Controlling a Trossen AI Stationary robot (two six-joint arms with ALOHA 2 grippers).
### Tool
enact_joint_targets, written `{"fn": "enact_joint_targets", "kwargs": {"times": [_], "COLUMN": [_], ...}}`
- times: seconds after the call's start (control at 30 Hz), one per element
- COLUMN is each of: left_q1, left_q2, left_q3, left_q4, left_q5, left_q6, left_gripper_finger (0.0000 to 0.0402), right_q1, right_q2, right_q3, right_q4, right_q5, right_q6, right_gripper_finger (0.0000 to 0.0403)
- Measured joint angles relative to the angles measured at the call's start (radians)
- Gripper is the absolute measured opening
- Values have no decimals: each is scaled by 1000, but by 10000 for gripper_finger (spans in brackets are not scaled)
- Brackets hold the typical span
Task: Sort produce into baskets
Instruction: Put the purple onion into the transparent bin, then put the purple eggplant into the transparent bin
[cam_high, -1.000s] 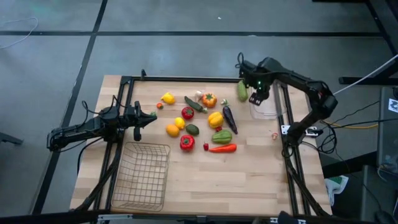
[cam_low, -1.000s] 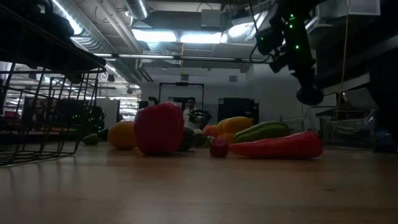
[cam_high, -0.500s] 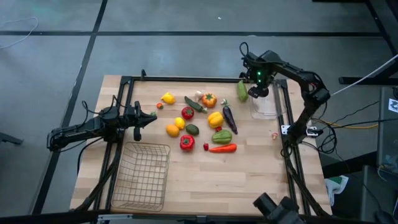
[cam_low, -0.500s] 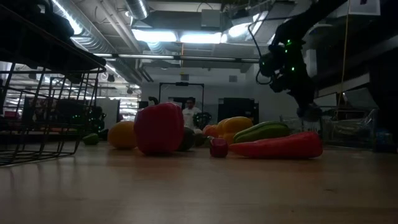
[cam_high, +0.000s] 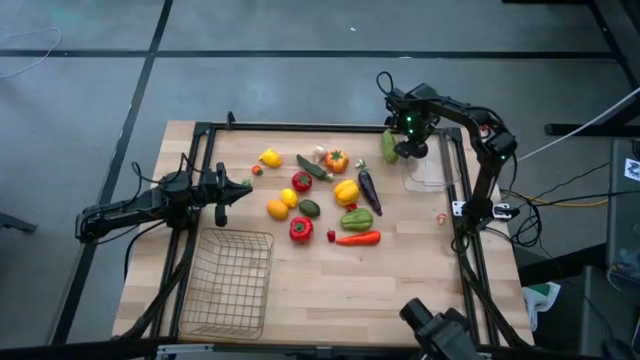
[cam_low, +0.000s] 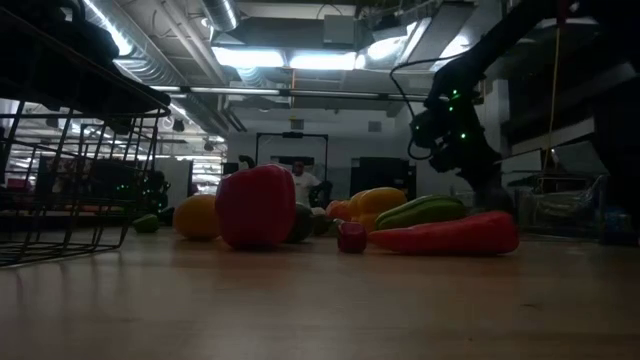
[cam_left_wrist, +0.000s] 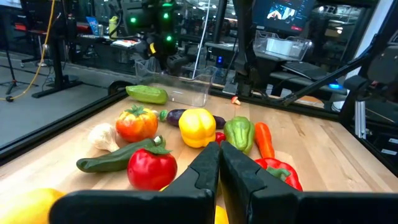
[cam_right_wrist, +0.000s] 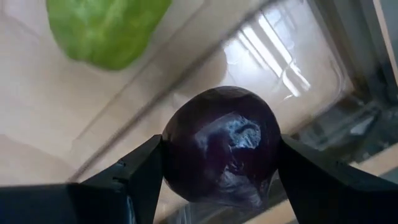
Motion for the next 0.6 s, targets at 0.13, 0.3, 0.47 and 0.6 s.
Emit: {"fn": "enact_joint_targets", "kwargs": {"times": [0.13, 0.3, 0.47, 0.6], "left_q1": [0, 0, 0, 0], "left_q2": [0, 0, 0, 0], "left_q3": [0, 0, 0, 0], "left_q4": [0, 0, 0, 0], "left_q5": [0, 0, 0, 0], "left_q6": [0, 0, 0, 0], "left_gripper_finger": [11, 11, 11, 11], "right_q1": [1, 1, 1, 1], "right_q2": [4, 4, 4, 4], "right_q3": [0, 0, 0, 0], "right_q4": [11, 12, 12, 7], "right_q5": [0, 4, 12, 33], "right_q6": [0, -7, -10, -19], "right_gripper_finger": [269, 294, 358, 393]}}
